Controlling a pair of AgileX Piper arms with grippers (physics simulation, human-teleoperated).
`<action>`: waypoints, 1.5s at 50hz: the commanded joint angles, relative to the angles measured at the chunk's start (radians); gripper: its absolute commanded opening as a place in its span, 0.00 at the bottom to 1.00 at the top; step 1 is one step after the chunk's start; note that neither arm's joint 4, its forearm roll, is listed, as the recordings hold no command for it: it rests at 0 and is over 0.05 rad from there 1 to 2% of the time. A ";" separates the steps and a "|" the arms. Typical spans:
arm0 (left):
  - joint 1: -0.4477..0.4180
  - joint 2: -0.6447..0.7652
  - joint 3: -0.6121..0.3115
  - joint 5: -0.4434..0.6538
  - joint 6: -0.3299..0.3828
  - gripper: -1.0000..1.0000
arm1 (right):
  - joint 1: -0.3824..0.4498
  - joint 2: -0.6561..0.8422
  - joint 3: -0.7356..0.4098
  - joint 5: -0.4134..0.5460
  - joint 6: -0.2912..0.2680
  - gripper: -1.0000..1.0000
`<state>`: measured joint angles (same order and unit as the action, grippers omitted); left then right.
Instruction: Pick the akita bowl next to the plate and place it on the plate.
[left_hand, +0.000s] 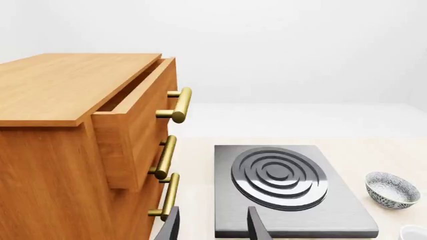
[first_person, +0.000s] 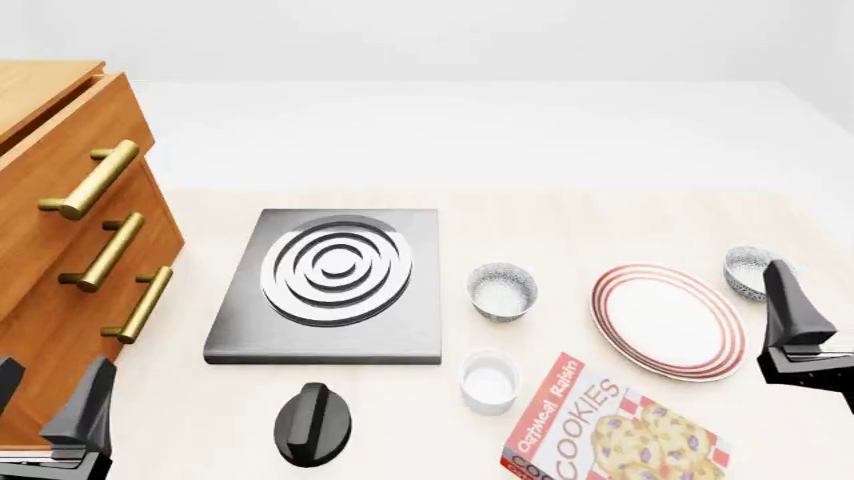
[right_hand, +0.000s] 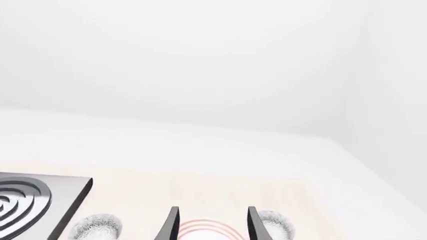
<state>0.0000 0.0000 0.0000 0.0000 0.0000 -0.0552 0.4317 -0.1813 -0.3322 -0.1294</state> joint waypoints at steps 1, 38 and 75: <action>0.000 0.000 0.000 0.000 0.000 1.00 | -0.021 0.079 0.005 -0.074 -0.019 1.00; 0.000 0.000 0.000 0.000 0.000 1.00 | -0.040 0.350 -0.009 -0.298 -0.082 1.00; 0.000 0.000 0.000 0.000 0.000 1.00 | -0.093 0.588 -0.062 -0.407 -0.097 1.00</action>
<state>0.0000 0.0000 0.0000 0.0000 0.0000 -0.1319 0.9746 -0.2334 -0.7145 -0.2225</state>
